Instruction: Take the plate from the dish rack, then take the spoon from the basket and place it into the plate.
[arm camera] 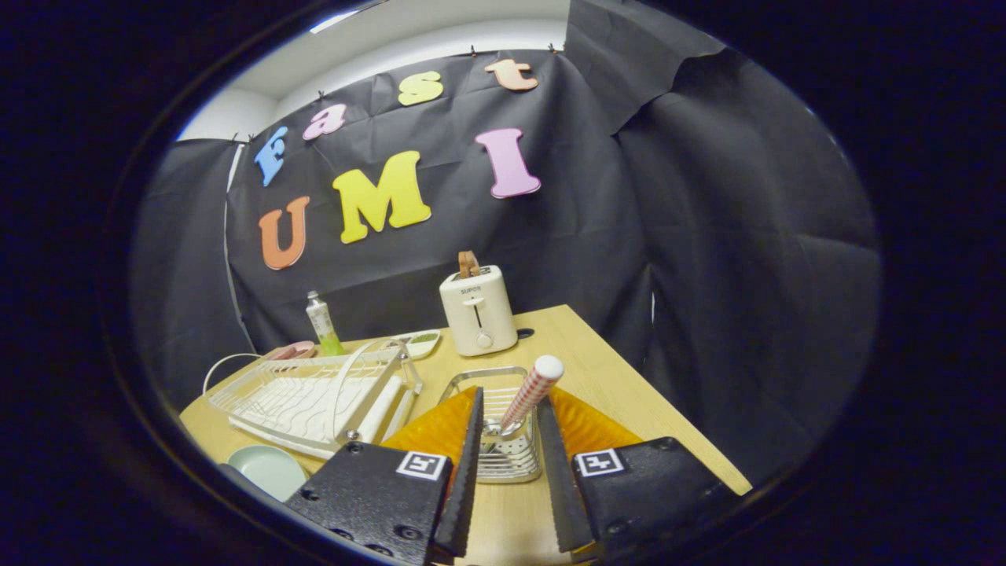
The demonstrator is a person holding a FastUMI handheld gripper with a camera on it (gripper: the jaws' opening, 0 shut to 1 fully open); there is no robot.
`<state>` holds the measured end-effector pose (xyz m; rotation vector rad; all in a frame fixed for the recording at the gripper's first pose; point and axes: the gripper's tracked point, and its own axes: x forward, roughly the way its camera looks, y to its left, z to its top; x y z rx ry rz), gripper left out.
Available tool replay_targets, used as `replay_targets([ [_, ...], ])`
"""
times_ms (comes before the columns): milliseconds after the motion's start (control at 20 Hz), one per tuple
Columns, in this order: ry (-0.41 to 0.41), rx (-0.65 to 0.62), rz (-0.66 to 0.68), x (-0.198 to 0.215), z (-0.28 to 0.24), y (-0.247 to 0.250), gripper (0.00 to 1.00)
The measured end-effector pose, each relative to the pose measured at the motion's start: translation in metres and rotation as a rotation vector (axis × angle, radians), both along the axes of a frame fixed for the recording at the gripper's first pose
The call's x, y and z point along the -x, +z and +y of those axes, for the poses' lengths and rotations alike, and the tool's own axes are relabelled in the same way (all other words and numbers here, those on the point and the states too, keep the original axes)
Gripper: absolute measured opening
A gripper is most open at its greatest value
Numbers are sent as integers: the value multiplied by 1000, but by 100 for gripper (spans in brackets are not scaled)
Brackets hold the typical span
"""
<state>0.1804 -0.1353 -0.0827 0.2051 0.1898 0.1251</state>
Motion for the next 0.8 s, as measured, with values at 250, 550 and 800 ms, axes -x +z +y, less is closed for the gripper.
replay_targets([
  [250, 52, 5, 20, -6, 16, 11, 16],
  [550, -3, 54, -18, 1, 6, 47, 11],
  [800, -39, 99, -113, 32, 3, 106, 11],
])
